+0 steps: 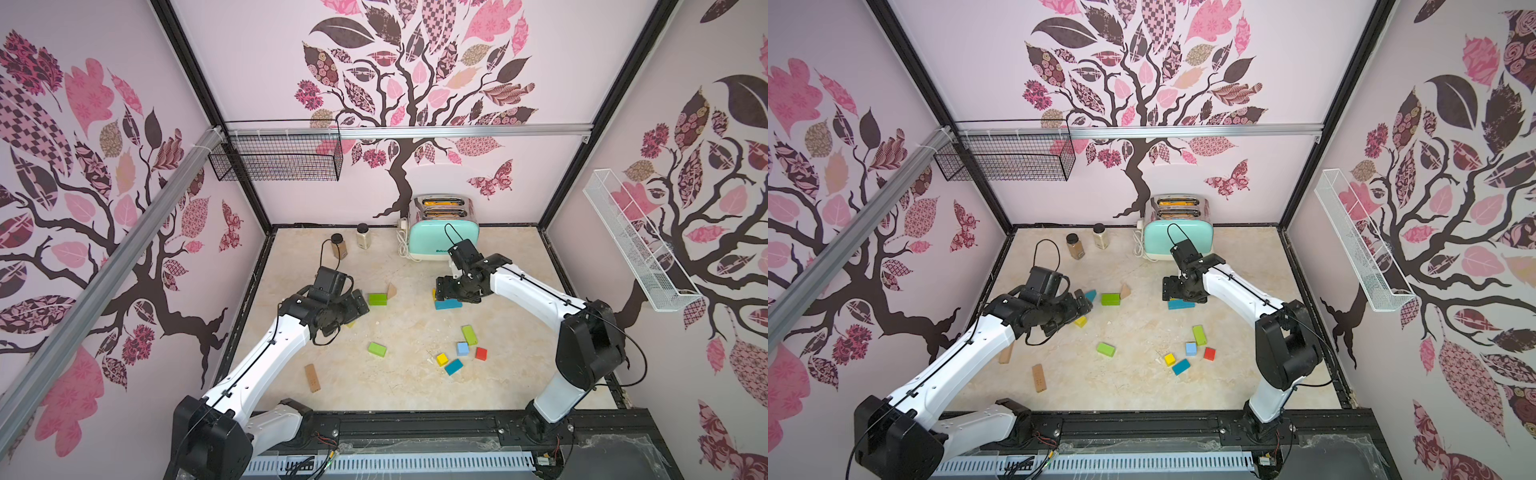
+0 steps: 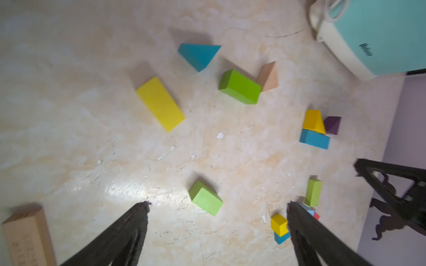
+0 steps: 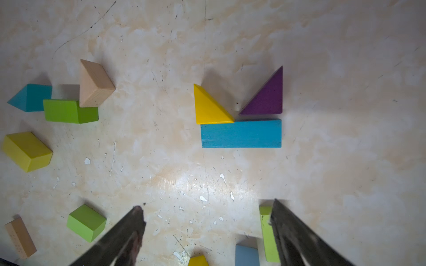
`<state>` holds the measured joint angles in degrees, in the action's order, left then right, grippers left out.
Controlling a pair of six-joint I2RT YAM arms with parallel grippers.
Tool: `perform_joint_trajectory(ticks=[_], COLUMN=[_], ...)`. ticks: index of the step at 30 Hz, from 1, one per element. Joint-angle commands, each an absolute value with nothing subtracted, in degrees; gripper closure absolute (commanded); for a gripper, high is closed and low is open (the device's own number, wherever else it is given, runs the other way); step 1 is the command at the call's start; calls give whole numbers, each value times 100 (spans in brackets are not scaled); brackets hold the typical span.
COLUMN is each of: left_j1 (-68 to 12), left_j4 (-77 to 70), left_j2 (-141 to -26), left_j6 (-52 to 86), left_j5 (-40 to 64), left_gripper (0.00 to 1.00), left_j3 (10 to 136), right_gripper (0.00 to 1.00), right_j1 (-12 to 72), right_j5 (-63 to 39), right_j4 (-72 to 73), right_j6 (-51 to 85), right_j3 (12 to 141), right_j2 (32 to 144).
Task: Assemble a carrot with building blocks
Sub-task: Pick up the building block from the center of the board.
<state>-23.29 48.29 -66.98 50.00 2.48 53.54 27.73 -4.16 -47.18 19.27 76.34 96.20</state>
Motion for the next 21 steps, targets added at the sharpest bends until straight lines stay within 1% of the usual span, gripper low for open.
perform_joint_trajectory(ticks=[1,5,10,16,21], left_j1=[-2335,-2337,-2310,-2125,-2057], left_j4=[5440,5549,5821,6011,6025], left_j2=[-6564,-6362,-6229,-5472,-5134], left_j6=[5759,6111,6402,6737,7000], left_j5=[-146,-491,-619,-593,-714], left_gripper=[2,3,6,8,9], left_j3=[4940,4496,4235,3650,3157], right_gripper=[11,11,10,10,10], right_j1=[2800,2796,2801,2811,2804], right_j5=[-534,-634,-776,-868,-923], right_j4=[-4756,-4671,-4619,-4509,-4504], right_j6=[1978,1977,1987,1995,1956], right_j3=[7540,7316,7072,6809,6677], right_j2=[9330,9090,8905,8799,8747])
